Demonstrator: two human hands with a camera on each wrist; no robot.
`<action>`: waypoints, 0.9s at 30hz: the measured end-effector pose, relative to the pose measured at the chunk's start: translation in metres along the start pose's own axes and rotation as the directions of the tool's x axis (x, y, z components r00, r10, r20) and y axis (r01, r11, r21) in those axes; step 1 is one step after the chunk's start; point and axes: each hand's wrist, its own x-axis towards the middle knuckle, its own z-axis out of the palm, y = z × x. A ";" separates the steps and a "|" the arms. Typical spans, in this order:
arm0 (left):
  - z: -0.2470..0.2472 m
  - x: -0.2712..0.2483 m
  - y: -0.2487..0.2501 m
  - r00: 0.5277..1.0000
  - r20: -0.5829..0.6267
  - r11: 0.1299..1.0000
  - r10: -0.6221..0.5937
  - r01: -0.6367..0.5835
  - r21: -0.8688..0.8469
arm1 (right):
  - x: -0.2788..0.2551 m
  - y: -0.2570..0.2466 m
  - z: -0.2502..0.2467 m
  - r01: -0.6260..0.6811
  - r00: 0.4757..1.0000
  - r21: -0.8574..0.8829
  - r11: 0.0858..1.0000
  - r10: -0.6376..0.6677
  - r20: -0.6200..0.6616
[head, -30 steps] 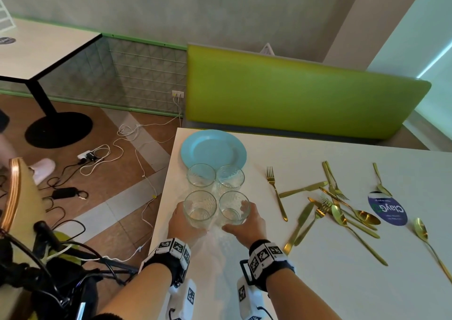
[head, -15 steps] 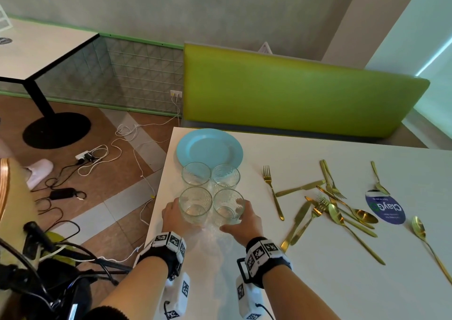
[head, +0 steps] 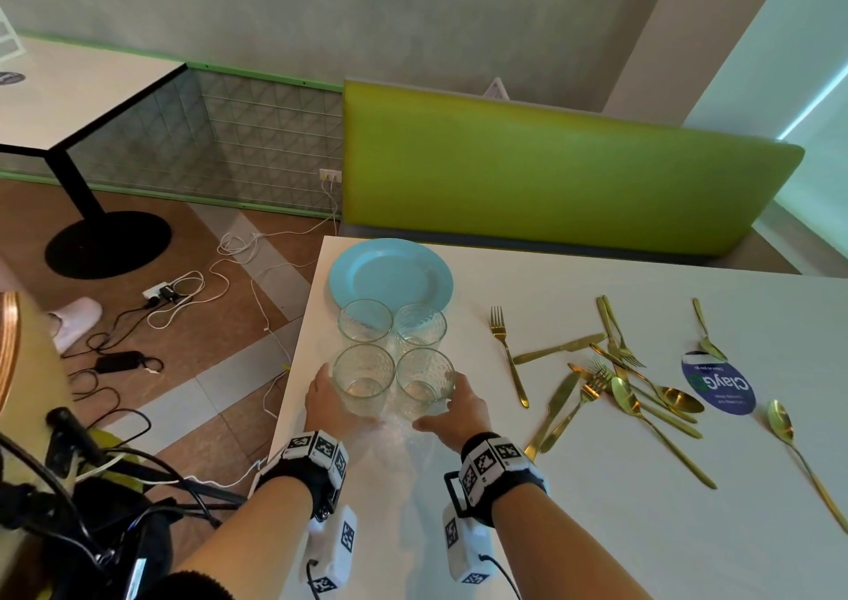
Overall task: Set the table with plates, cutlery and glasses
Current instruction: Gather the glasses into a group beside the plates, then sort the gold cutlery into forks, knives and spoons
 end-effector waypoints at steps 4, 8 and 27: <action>-0.006 -0.018 0.005 0.998 -0.070 0.996 0.004 -0.011 -0.091 | -0.009 -0.001 -0.010 -0.029 1.000 -0.018 0.999 0.029 0.008; -0.018 -0.035 0.016 0.969 -0.160 0.979 0.187 -0.198 -0.056 | -0.019 -0.003 -0.036 -0.058 0.998 -0.108 0.992 0.057 -0.015; 0.089 -0.061 0.181 0.816 0.167 0.821 0.553 -0.569 0.059 | -0.050 0.089 -0.211 -0.279 0.937 -0.198 0.940 0.221 -0.271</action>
